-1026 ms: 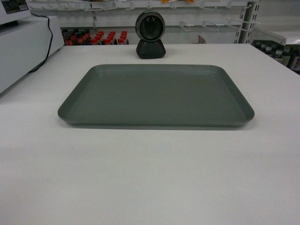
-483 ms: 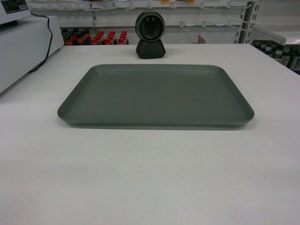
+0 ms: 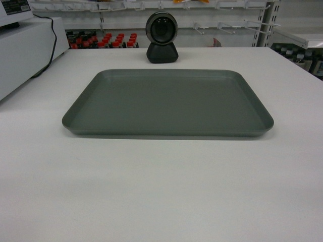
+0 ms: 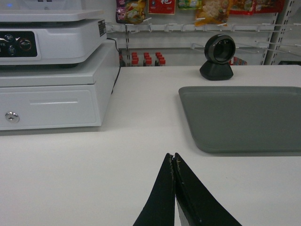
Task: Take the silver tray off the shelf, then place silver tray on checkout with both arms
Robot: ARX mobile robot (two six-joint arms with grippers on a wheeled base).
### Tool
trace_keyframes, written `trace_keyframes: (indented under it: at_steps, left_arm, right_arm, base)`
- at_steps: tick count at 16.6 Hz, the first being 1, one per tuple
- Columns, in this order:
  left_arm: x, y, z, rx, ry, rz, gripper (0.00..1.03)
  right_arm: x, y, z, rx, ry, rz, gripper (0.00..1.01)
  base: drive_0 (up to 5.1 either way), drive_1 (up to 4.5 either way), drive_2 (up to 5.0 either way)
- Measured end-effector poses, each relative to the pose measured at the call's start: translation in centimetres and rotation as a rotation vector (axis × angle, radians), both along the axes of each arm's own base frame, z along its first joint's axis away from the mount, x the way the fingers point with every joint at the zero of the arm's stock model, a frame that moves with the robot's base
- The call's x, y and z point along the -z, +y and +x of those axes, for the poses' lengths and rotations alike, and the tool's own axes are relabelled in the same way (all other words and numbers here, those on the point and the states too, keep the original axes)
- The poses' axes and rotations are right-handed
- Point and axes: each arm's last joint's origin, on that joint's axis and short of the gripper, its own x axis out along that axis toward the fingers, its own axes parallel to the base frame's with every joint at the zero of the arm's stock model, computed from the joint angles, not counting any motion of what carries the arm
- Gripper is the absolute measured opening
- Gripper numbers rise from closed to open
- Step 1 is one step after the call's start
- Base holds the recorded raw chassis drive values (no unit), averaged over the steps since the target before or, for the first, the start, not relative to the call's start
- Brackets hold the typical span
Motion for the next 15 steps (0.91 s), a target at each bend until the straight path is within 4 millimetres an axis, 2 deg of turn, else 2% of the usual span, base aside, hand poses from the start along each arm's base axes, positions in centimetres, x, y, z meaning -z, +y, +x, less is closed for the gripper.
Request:
trace_keyframes:
  at_steps: [3, 4, 5, 7, 8, 15]
  left_arm:
    - [0.0, 0.0, -0.3, 0.0, 0.0, 0.0, 0.02]
    - [0.0, 0.0, -0.4, 0.0, 0.0, 0.0, 0.02]
    - [0.0, 0.0, -0.4, 0.0, -0.002, 0.0, 0.02]
    - [0.6, 0.0, -1.4, 0.0, 0.042, 0.0, 0.02]
    - [0.1, 0.0, -1.5, 0.003, -0.009, 0.001, 0.02]
    - [0.4, 0.0, -1.5, -0.001, 0.013, 0.0, 0.03]
  right_arm:
    - [0.0, 0.0, -0.3, 0.0, 0.001, 0.0, 0.02]
    - [0.6, 0.0, -0.8, -0.002, 0.05, 0.0, 0.02]
    - [0.3, 0.0, -1.3, -0.002, 0.011, 0.0, 0.02]
    - [0.4, 0.0, -1.3, -0.002, 0.016, 0.0, 0.02]
    - [0.4, 0.0, -1.3, -0.002, 0.013, 0.0, 0.02]
    - [0.3, 0.1, -1.3, -0.007, 0.008, 0.0, 0.03]
  base:
    - [0.0, 0.0, 0.0]
    - [0.0, 0.0, 0.0]
    - [0.0, 0.0, 0.0]
    - [0.0, 0.0, 0.0]
    - [0.0, 0.0, 0.0]
    - [0.0, 0.0, 0.0]
